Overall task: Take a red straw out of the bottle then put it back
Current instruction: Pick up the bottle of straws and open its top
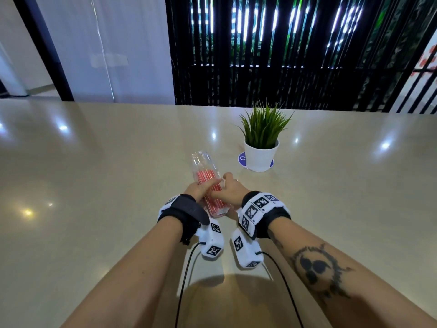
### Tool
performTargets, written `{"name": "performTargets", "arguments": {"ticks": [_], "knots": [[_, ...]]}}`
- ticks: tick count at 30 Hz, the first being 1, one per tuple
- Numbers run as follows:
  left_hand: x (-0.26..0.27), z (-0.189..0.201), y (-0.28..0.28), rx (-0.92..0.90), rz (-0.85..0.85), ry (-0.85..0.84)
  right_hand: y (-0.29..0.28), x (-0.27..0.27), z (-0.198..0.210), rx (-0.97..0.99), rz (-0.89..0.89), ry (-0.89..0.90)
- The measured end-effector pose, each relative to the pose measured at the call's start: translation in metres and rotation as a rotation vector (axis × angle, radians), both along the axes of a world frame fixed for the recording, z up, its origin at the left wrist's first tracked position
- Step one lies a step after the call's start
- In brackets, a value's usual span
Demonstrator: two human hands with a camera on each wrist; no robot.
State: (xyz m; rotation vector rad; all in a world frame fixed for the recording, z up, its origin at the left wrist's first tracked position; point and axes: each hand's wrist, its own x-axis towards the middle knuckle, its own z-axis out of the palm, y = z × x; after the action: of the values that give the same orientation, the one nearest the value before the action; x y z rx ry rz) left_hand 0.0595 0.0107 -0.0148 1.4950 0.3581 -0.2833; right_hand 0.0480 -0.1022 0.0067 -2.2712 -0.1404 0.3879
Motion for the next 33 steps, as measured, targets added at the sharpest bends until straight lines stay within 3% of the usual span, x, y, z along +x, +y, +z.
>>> {"name": "performTargets", "arguments": {"ticks": [6,11,15,21,24,28,33], "knots": [[0.001,0.009,-0.014,-0.082,0.074,-0.172,-0.003,-0.008,-0.003,0.086,-0.043,-0.081],[-0.006,0.012,-0.035,-0.123,-0.024,-0.279,-0.022,0.006,-0.026,0.234,-0.083,-0.155],[-0.003,0.019,-0.060,-0.086,-0.003,-0.340,-0.047,-0.019,0.006,0.266,-0.078,-0.176],[-0.005,0.038,-0.108,-0.064,-0.063,-0.365,-0.106,-0.040,0.025,0.334,-0.045,-0.173],[-0.013,0.047,-0.138,-0.092,-0.169,-0.400,-0.140,-0.046,0.028,0.326,-0.046,-0.173],[-0.023,0.053,-0.186,-0.213,-0.371,-0.391,-0.198,-0.063,0.036,0.324,-0.024,-0.164],[-0.031,0.053,-0.271,-0.338,-0.406,-0.355,-0.283,-0.082,0.046,0.289,-0.018,-0.194]]}}
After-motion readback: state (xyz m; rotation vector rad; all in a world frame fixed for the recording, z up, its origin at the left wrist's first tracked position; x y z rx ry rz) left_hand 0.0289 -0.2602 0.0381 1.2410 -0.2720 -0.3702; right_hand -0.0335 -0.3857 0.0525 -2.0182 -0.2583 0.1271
